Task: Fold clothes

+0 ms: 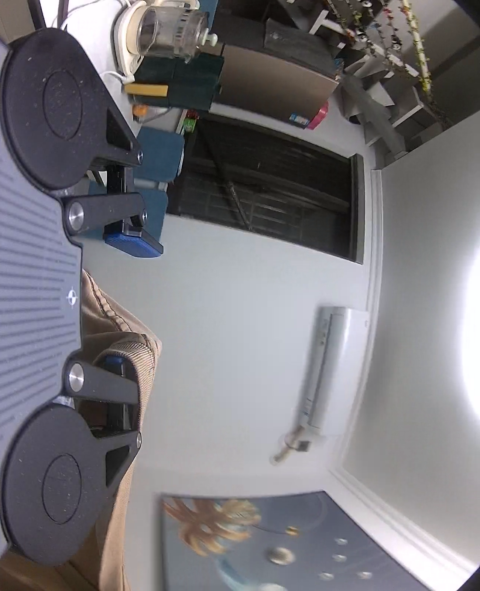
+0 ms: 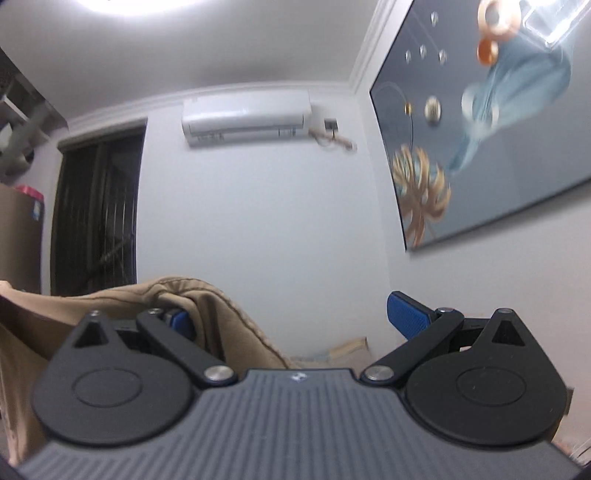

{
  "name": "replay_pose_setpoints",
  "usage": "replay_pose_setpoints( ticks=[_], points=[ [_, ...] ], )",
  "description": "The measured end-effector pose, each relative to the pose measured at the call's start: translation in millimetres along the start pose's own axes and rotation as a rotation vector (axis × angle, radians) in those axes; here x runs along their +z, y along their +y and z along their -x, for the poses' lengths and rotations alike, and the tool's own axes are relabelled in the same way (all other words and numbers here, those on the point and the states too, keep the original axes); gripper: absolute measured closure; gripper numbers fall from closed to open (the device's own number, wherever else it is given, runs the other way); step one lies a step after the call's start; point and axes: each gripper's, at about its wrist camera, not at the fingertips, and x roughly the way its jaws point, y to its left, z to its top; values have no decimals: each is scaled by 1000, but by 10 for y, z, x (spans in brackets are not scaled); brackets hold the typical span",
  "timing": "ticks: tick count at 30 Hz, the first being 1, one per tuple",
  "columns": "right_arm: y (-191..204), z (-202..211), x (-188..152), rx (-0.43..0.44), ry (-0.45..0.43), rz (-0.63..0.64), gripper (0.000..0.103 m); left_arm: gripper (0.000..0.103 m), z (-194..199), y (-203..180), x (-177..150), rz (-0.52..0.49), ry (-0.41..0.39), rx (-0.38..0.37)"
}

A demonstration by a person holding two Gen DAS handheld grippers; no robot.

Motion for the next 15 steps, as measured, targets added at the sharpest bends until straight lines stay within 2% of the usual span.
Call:
replay_pose_setpoints(
  ticks=[4, 6, 8, 12, 15],
  points=[
    [-161, 297, 475, 44, 3, -98, 0, 51, 227, -151, 447, 8, 17, -34],
    [-185, 283, 566, 35, 7, -89, 0, 51, 345, -190, 576, 25, 36, -43],
    [-177, 200, 567, 18, 18, -53, 0, 51, 262, -227, 537, 33, 72, -45],
    [-146, -208, 219, -12, 110, -14, 0, 51, -362, -203, -1, 29, 172, -32],
    [-200, -734, -352, -17, 221, -42, 0, 51, -984, -163, -670, 12, 244, -26]
  ],
)
